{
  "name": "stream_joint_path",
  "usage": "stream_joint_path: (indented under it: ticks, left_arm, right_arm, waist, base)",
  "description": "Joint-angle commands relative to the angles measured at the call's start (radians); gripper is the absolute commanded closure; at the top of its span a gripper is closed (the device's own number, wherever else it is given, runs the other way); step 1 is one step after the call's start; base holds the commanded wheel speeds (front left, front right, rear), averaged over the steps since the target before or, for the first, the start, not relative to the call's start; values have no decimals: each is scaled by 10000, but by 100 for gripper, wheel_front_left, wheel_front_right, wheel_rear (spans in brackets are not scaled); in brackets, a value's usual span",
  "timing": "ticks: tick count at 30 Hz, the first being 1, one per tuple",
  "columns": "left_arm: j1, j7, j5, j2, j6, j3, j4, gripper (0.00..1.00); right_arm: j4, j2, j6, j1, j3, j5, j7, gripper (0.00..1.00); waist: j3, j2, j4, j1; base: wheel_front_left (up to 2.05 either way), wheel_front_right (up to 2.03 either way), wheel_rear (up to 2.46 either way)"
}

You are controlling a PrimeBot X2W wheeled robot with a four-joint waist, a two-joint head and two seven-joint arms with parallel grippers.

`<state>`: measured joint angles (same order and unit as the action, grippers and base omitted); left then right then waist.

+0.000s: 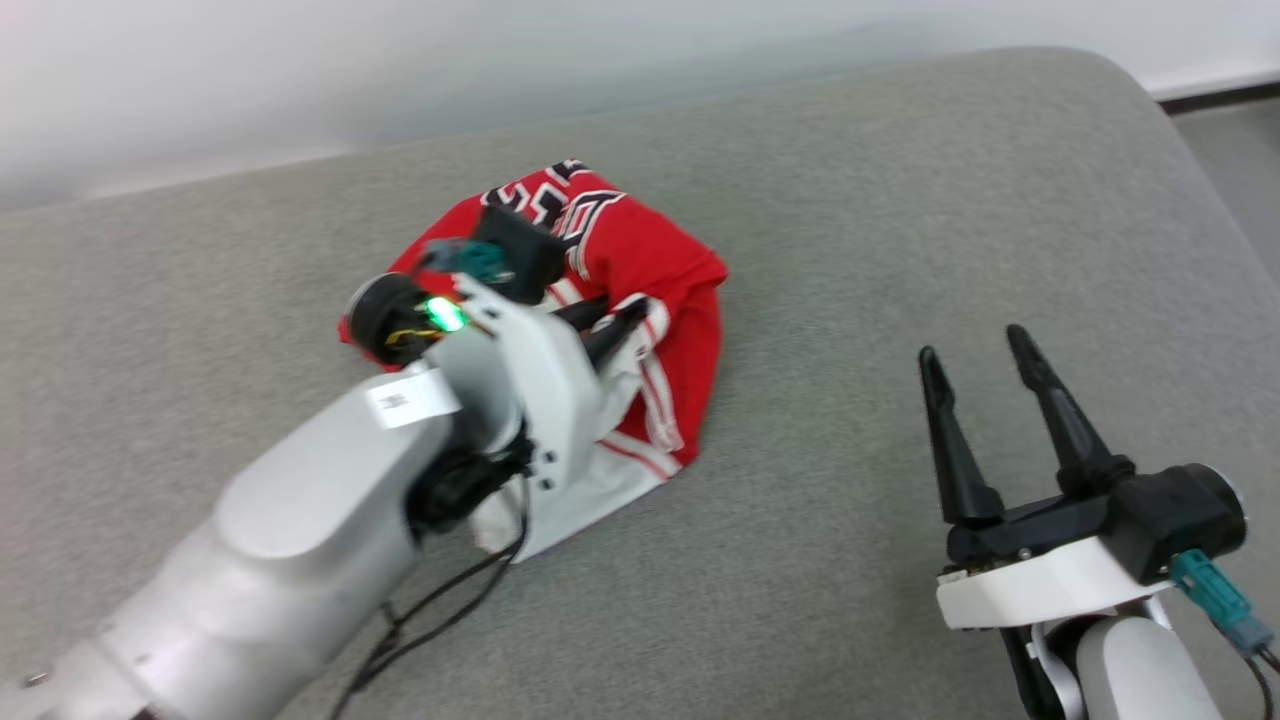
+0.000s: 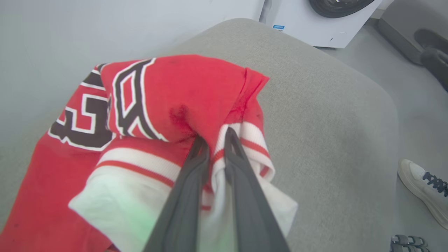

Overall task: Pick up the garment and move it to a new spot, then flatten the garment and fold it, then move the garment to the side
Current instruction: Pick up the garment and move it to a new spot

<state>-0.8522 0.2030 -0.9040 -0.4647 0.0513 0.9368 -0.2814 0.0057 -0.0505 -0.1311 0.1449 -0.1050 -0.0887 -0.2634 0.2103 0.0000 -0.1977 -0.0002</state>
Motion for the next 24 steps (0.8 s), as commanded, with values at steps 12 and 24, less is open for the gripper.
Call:
stream_joint_path:
  ticks: [12, 24]
  left_arm:
    - [-399, -753, 766, 2273, 264, 1067, -2982, 0]
    - [-391, -3961, 1195, 2172, 85, 477, -4022, 0]
  right_arm:
    - [-35, 9, 7, 101, 278, -92, -21, 0]
    - [-21, 9, 7, -248, 493, 371, -21, 0]
  waist:
    - [323, 0, -847, 2]
    - [-575, 0, 417, 2]
  base:
    - [0, 0, 0]
    - [0, 0, 0]
